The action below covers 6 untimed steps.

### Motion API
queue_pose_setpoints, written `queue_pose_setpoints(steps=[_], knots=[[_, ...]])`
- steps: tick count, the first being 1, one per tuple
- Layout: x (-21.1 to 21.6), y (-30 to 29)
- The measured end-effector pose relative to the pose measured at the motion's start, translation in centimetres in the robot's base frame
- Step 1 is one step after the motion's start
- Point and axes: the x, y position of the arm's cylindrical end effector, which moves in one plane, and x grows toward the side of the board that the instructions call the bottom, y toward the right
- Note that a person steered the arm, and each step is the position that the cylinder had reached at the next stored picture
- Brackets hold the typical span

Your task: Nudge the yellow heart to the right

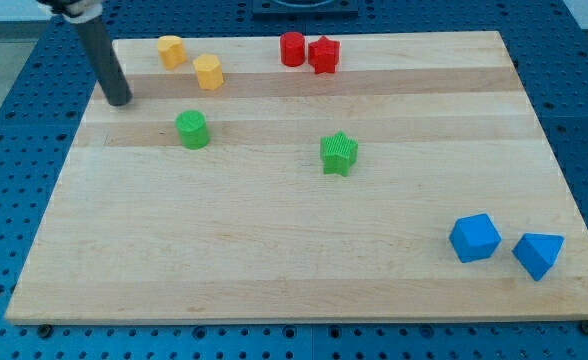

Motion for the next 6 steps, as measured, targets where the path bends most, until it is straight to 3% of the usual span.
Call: queue_pose_setpoints(steps=[3,6], knots=[[-8.5,2.4],[-10.8,9.0]])
